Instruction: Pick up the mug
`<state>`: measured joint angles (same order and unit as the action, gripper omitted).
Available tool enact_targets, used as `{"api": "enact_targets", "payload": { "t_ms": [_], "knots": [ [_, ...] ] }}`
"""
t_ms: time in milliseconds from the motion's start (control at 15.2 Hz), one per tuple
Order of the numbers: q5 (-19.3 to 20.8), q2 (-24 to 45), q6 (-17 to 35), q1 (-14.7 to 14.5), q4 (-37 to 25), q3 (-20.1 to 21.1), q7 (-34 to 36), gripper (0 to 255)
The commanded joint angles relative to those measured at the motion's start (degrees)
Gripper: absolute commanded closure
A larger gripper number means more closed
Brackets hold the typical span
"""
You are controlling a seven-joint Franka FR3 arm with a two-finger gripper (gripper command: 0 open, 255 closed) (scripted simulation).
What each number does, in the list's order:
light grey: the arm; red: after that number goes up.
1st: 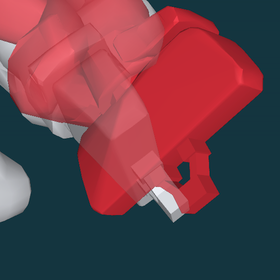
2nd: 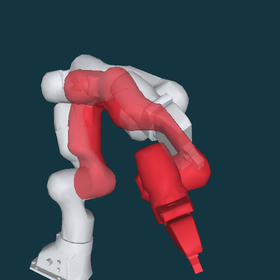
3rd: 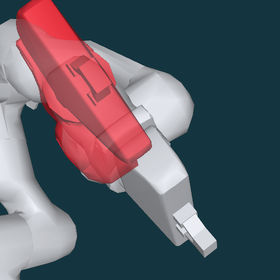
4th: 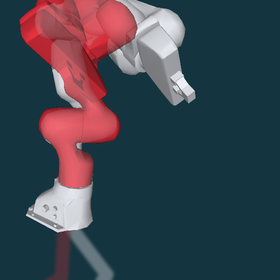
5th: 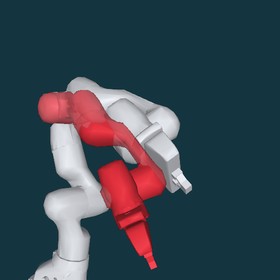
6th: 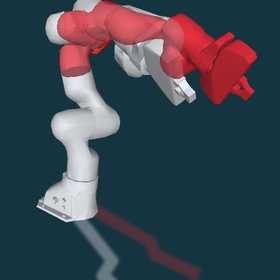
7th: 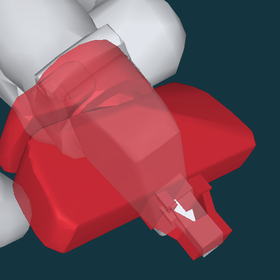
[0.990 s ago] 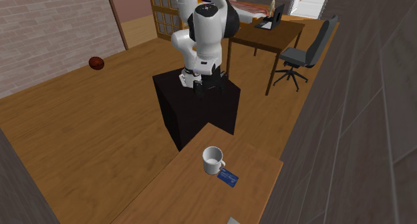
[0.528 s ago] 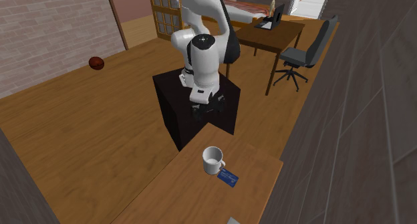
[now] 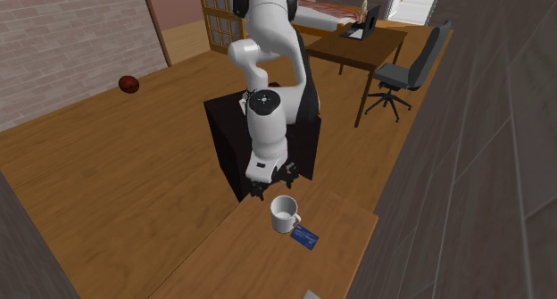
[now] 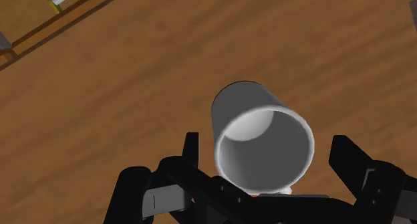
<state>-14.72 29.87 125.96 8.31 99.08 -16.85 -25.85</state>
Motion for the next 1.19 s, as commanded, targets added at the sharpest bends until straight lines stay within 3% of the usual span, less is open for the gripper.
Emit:
{"api": "enact_targets", "payload": {
  "t_ms": [0,198,792,858,1122],
  "knots": [
    [-1.1,4.71,-0.23,1.34,-4.75,0.53,-0.55,0],
    [-1.98,10.07,-1.07,2.99,-10.83,1.12,-0.91,0],
    [-3.05,13.68,2.56,3.51,-10.74,1.98,-1.69,0],
    [-3.06,13.81,2.56,3.56,-10.88,1.99,-1.7,255],
    [-3.05,13.76,2.51,3.54,-10.87,1.98,-1.69,255]
  ]
}}
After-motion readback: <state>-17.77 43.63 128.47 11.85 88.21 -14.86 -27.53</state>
